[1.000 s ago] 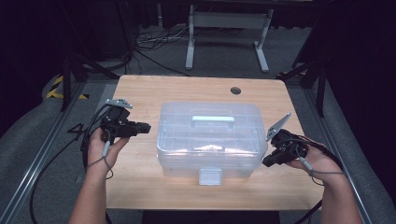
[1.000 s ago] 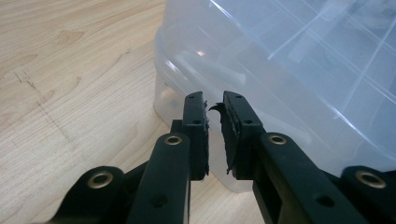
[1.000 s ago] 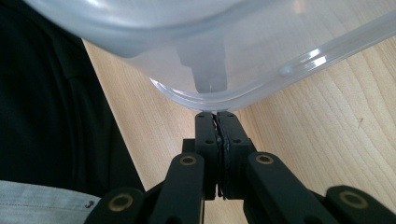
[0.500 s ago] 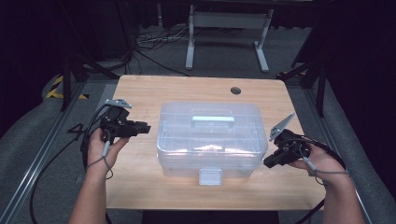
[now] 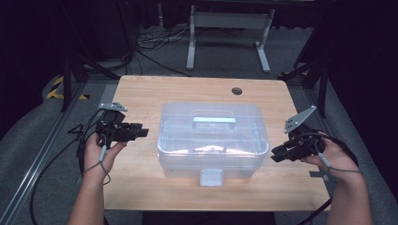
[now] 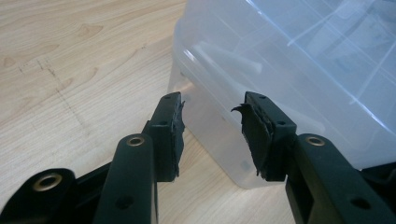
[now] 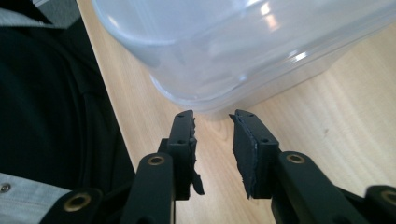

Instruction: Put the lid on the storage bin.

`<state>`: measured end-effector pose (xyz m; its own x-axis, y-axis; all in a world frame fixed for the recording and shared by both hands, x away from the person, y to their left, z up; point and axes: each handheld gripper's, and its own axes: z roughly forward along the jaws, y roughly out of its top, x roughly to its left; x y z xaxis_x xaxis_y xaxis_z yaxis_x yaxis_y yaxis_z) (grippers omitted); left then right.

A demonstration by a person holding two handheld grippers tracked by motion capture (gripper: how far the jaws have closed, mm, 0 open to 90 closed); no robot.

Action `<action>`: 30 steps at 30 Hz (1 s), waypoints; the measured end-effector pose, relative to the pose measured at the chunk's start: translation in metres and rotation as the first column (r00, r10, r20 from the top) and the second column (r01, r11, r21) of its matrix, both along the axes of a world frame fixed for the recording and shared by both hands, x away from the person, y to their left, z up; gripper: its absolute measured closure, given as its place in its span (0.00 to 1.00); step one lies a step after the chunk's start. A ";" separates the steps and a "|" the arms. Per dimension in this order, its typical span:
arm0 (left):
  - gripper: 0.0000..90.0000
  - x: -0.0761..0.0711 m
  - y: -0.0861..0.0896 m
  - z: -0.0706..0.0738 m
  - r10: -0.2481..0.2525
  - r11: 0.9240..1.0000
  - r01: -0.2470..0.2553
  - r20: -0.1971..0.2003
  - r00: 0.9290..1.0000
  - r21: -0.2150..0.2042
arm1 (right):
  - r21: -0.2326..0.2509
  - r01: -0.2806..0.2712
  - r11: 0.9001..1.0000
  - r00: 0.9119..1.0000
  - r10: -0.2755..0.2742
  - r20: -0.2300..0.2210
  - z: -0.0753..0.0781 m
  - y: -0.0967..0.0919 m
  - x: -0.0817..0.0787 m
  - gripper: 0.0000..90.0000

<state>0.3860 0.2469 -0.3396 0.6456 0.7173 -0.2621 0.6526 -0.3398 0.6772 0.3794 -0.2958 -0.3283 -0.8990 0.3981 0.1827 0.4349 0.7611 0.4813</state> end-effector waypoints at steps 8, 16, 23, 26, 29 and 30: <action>0.63 -0.011 0.009 -0.002 0.033 0.999 -0.033 -0.004 0.999 -0.001 | 0.080 0.062 0.995 0.994 -0.068 0.080 0.014 -0.009 0.009 0.70; 0.62 -0.018 0.017 -0.003 0.059 0.998 -0.059 -0.001 0.998 -0.001 | 0.234 0.182 0.955 0.964 -0.220 0.152 0.027 -0.026 0.021 0.66; 0.61 -0.021 0.022 -0.006 0.082 0.997 -0.082 -0.002 0.997 -0.001 | 0.345 0.291 0.892 0.910 -0.369 0.187 0.027 -0.035 0.033 0.60; 0.61 -0.021 0.022 -0.006 0.087 0.996 -0.087 0.006 0.996 -0.005 | 0.363 0.324 0.874 0.879 -0.420 0.226 0.021 -0.036 0.038 0.58; 0.60 -0.020 0.022 -0.006 0.097 0.995 -0.097 0.009 0.995 0.002 | 0.399 0.359 0.843 0.837 -0.481 0.263 0.011 -0.037 0.044 0.56; 0.60 -0.020 0.023 -0.007 0.099 0.995 -0.099 0.011 0.995 0.002 | 0.406 0.364 0.838 0.827 -0.491 0.272 0.008 -0.037 0.045 0.56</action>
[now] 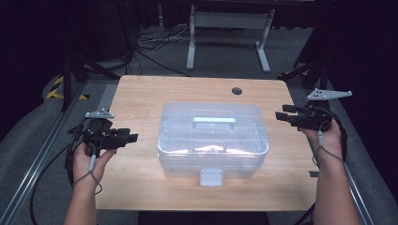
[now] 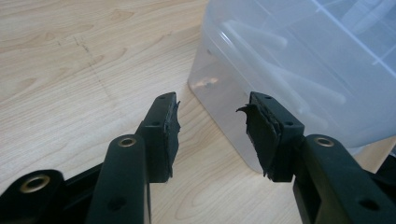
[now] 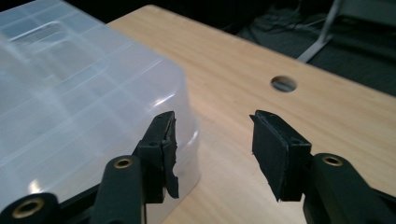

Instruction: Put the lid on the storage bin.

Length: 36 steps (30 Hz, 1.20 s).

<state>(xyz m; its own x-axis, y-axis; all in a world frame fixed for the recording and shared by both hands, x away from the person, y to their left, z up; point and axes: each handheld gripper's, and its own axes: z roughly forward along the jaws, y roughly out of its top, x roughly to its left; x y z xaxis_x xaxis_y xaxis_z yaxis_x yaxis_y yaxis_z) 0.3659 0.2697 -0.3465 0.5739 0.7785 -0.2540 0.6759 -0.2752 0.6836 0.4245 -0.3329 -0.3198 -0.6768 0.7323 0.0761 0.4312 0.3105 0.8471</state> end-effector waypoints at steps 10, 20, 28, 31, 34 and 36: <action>0.54 0.005 0.003 -0.007 0.004 1.000 -0.005 0.063 0.998 0.017 | -0.027 0.084 0.996 0.996 -0.084 0.006 -0.027 -0.001 0.013 0.50; 0.49 0.013 0.006 -0.022 -0.019 1.000 0.019 0.094 0.995 0.008 | -0.044 0.113 0.993 0.994 -0.114 -0.003 -0.052 -0.008 0.021 0.45; 0.45 0.019 0.014 -0.035 -0.006 1.000 0.005 0.076 0.997 0.015 | -0.082 0.065 0.995 0.995 -0.070 -0.066 -0.074 -0.006 0.031 0.38; 0.43 0.020 0.016 -0.039 -0.004 1.000 0.003 0.065 0.998 0.015 | -0.062 0.002 0.998 0.994 -0.009 -0.113 -0.082 -0.007 0.034 0.25; 0.42 0.023 0.018 -0.042 -0.002 1.000 0.001 0.045 0.999 0.003 | -0.040 -0.007 0.999 0.991 0.002 -0.133 -0.088 -0.011 0.037 0.27; 0.40 0.024 0.018 -0.045 0.000 1.000 0.000 0.030 1.000 -0.009 | -0.075 0.003 0.997 0.992 -0.012 -0.124 -0.092 -0.011 0.038 0.28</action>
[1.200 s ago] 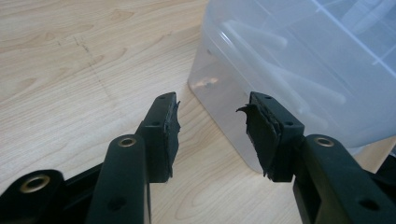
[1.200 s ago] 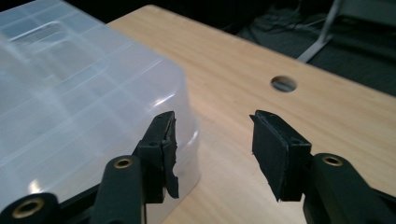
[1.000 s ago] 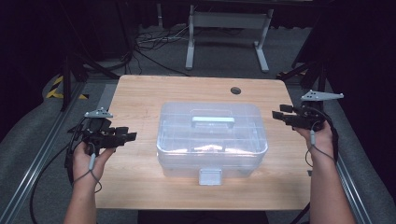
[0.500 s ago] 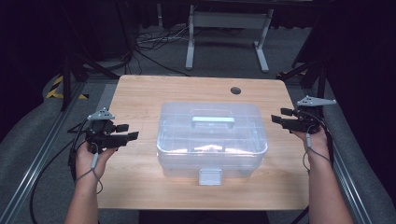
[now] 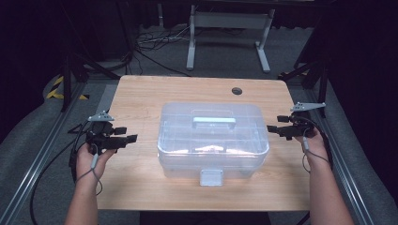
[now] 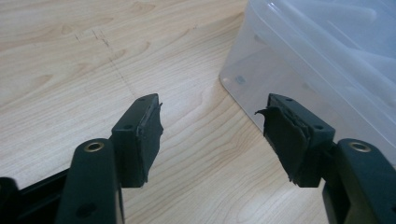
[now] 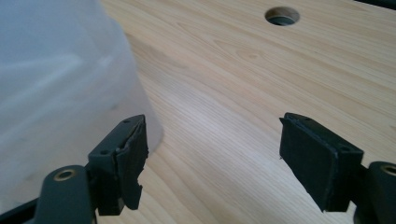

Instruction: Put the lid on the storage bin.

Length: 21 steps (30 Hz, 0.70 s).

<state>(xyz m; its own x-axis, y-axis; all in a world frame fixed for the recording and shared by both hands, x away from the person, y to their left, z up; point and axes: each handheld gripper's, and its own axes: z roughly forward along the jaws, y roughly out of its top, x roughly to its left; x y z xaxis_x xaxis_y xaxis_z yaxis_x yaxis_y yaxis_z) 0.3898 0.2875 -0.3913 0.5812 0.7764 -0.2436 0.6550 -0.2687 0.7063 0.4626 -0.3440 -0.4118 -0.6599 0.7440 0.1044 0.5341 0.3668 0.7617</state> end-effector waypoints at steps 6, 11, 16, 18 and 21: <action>0.35 0.004 0.000 -0.009 -0.005 1.000 0.006 -0.024 1.000 0.009 | -0.063 0.008 0.998 0.999 -0.006 0.036 -0.021 -0.001 0.005 0.32; 0.34 0.007 0.000 -0.016 0.003 1.000 -0.002 -0.046 0.999 0.029 | -0.095 0.033 0.995 0.999 -0.031 0.025 -0.035 0.004 0.009 0.29; 0.34 0.008 0.000 -0.021 0.007 0.999 -0.005 -0.049 0.999 0.044 | -0.068 0.061 0.996 0.998 -0.059 0.022 -0.043 0.004 0.010 0.29; 0.33 0.009 0.001 -0.024 0.006 0.999 -0.004 -0.050 0.999 0.046 | -0.091 0.060 0.994 0.998 -0.057 0.036 -0.048 0.005 0.010 0.29; 0.33 0.010 0.000 -0.027 0.003 0.999 -0.001 -0.050 0.999 0.042 | -0.124 0.059 0.991 0.996 -0.049 0.078 -0.053 0.006 0.009 0.28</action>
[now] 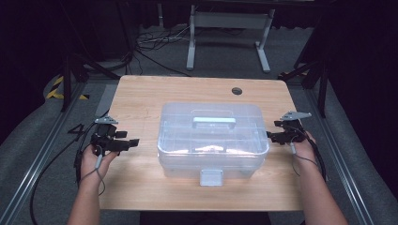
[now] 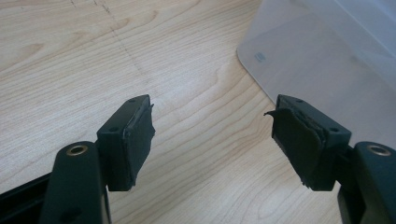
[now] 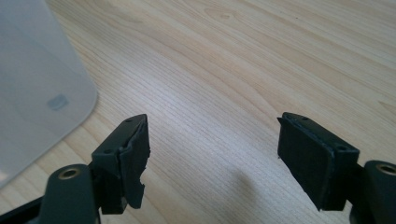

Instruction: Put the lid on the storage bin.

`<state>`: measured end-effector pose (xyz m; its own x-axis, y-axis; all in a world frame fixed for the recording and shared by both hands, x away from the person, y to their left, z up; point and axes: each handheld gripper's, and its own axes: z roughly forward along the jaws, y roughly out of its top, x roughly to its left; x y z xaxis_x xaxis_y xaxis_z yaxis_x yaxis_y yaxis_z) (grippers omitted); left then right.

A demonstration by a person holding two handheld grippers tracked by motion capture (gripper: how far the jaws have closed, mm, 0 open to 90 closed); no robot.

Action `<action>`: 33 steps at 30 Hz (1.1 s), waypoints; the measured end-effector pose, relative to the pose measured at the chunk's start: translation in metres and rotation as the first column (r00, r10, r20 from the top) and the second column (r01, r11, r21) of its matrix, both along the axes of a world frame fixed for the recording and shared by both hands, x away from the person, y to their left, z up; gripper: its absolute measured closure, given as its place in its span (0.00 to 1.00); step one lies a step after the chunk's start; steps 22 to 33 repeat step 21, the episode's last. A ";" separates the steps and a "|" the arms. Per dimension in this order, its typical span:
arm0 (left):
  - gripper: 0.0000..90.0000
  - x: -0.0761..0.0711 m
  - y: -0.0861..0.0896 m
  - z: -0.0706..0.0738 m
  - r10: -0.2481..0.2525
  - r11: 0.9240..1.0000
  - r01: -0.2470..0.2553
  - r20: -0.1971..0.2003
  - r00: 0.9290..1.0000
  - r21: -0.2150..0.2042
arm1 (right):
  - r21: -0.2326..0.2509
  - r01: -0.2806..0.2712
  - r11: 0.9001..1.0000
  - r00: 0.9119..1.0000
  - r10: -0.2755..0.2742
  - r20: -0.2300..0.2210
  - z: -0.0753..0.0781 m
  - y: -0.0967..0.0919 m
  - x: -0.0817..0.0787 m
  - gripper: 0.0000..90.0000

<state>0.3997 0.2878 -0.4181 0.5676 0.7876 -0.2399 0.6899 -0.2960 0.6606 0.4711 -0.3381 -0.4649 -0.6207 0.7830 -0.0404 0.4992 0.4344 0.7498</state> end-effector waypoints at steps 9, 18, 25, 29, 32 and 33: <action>0.33 0.003 -0.004 -0.006 -0.011 1.000 0.012 -0.021 1.000 0.023 | 0.020 0.020 1.000 0.999 -0.019 -0.037 -0.012 -0.002 0.000 0.26; 0.33 0.005 -0.006 -0.010 -0.019 0.999 0.020 -0.040 0.999 0.034 | 0.024 0.040 0.999 0.995 -0.037 -0.091 -0.017 -0.003 0.001 0.18; 0.33 0.006 -0.006 -0.011 -0.019 0.999 0.021 -0.046 0.999 0.042 | 0.020 0.052 0.998 0.995 -0.050 -0.090 -0.017 -0.002 0.002 0.18; 0.33 0.006 -0.006 -0.011 -0.019 0.999 0.021 -0.046 0.999 0.042 | 0.020 0.052 0.998 0.995 -0.050 -0.090 -0.017 -0.002 0.002 0.18; 0.33 0.006 -0.006 -0.011 -0.019 0.999 0.021 -0.046 0.999 0.042 | 0.020 0.052 0.998 0.995 -0.050 -0.090 -0.017 -0.002 0.002 0.18; 0.33 0.006 -0.006 -0.011 -0.019 0.999 0.021 -0.046 0.999 0.042 | 0.020 0.052 0.998 0.995 -0.050 -0.090 -0.017 -0.002 0.002 0.18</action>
